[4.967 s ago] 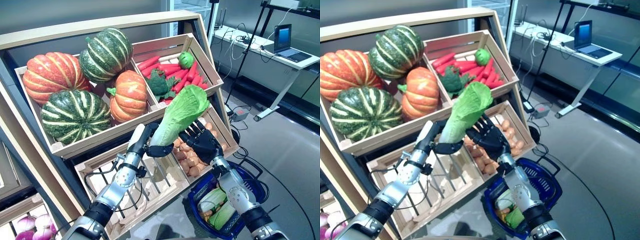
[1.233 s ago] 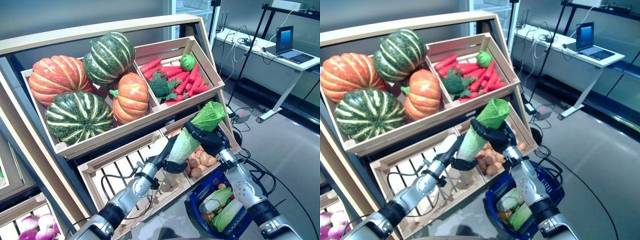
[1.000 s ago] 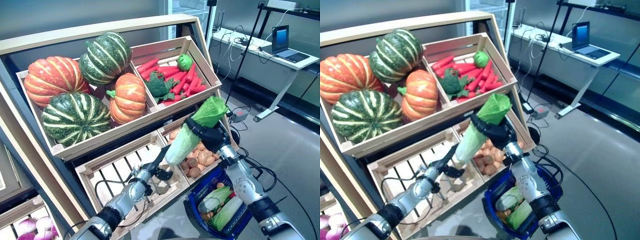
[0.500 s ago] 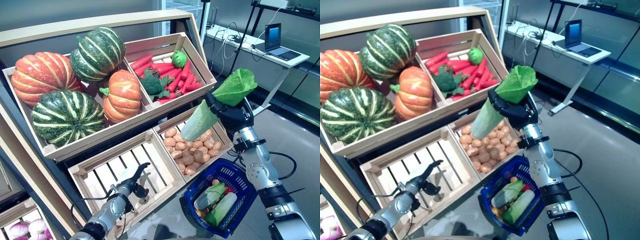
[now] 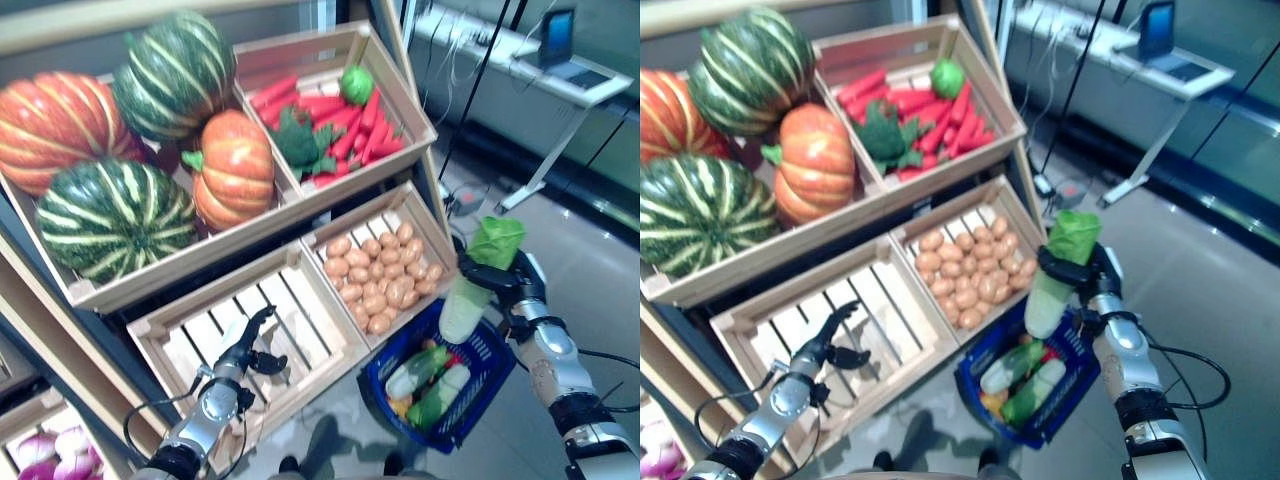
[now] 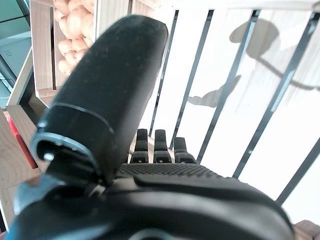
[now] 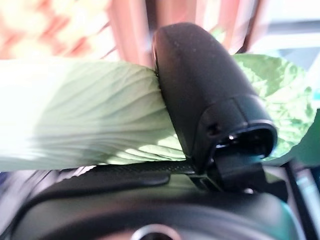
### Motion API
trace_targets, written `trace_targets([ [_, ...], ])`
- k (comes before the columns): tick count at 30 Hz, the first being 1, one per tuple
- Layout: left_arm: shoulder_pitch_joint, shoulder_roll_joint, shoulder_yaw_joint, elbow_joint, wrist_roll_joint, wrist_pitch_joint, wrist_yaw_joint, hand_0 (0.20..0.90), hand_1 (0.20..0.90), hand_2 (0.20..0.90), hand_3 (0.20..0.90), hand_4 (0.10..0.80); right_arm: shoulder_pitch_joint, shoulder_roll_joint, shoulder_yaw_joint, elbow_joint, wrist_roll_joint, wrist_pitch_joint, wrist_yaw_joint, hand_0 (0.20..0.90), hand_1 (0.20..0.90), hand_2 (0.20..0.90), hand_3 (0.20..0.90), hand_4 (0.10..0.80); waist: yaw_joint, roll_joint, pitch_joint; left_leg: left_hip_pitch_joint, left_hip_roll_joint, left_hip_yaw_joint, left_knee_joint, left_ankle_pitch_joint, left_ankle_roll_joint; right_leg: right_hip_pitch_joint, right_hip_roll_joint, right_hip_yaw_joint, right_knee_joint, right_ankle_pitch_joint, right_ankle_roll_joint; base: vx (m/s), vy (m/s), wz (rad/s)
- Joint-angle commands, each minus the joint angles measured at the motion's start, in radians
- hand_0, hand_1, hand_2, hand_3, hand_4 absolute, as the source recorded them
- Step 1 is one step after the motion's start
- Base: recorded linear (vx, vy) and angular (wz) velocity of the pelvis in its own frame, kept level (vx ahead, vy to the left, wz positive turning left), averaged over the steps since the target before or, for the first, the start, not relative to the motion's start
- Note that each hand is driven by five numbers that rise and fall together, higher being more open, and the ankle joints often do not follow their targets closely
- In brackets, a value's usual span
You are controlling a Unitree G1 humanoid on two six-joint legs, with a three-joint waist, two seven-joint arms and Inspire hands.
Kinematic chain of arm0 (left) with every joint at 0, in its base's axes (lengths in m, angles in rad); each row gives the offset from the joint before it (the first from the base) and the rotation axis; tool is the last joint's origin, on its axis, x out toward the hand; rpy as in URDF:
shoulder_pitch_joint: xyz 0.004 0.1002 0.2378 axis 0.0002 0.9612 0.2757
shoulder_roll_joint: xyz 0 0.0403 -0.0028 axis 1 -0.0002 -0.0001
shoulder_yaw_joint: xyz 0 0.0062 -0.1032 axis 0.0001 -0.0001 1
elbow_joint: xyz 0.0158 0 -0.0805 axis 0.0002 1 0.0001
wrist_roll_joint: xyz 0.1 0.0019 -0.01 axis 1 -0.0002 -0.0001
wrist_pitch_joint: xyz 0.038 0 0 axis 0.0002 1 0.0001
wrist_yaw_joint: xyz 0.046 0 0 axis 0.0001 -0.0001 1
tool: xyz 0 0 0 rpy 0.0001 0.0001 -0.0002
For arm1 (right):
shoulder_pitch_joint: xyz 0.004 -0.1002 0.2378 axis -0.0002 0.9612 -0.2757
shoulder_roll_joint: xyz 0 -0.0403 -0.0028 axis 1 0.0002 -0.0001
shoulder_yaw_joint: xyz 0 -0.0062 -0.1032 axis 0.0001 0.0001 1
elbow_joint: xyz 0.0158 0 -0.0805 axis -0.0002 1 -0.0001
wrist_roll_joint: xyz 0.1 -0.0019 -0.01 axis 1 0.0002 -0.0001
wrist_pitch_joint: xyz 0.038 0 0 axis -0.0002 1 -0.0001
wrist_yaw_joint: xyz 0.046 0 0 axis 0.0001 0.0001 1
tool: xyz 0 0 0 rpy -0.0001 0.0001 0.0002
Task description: Put vegetables into the basket
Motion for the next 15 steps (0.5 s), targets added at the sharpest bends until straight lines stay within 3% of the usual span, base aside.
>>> trace_targets([
  [1,-0.069,0.077,0.013,-0.090,-0.076,-0.100,0.083,0.900,0.900,0.900,0.900,0.800,-0.144,-0.085,-0.074,-0.008,-0.006,-0.114,-0.112,0.300,0.300,0.300,0.300,0.400,0.033,-0.014,0.006,-0.126,0.028,-0.028,0.279,-0.135,0.001,-0.052,-0.091,-0.007,0.276,-0.116,-0.004,-0.175,-0.085,0.12],
  [5,-0.108,0.078,0.009,-0.134,-0.117,-0.111,0.131,0.900,0.900,0.900,0.900,0.800,-0.221,-0.105,-0.089,0.122,0.028,-0.113,-0.135,0.300,0.300,0.300,0.300,0.400,0.049,0.014,0.076,-0.268,0.028,-0.072,0.461,-0.191,0.002,-0.160,-0.119,-0.009,0.457,-0.176,-0.033,-0.183,-0.001,0.17],
  [10,-0.143,0.068,-0.014,-0.122,-0.160,-0.120,0.152,0.900,0.900,0.900,0.900,0.800,-0.278,-0.111,-0.103,0.212,0.105,-0.103,-0.135,0.300,0.300,0.300,0.300,0.400,0.053,0.038,0.113,-0.351,0.025,-0.080,0.584,-0.239,0.005,-0.249,-0.153,-0.010,0.597,-0.216,-0.046,-0.102,0.044,0.19],
  [15,-0.175,0.060,-0.047,-0.105,-0.182,-0.143,0.177,0.900,0.900,0.900,0.900,0.800,-0.341,-0.115,-0.154,0.334,0.230,-0.086,-0.121,0.300,0.300,0.300,0.300,0.400,0.049,0.066,0.154,-0.457,0.029,-0.090,0.765,-0.326,0.019,-0.386,-0.204,0.016,0.803,-0.284,-0.055,-0.106,0.056,0.06],
])
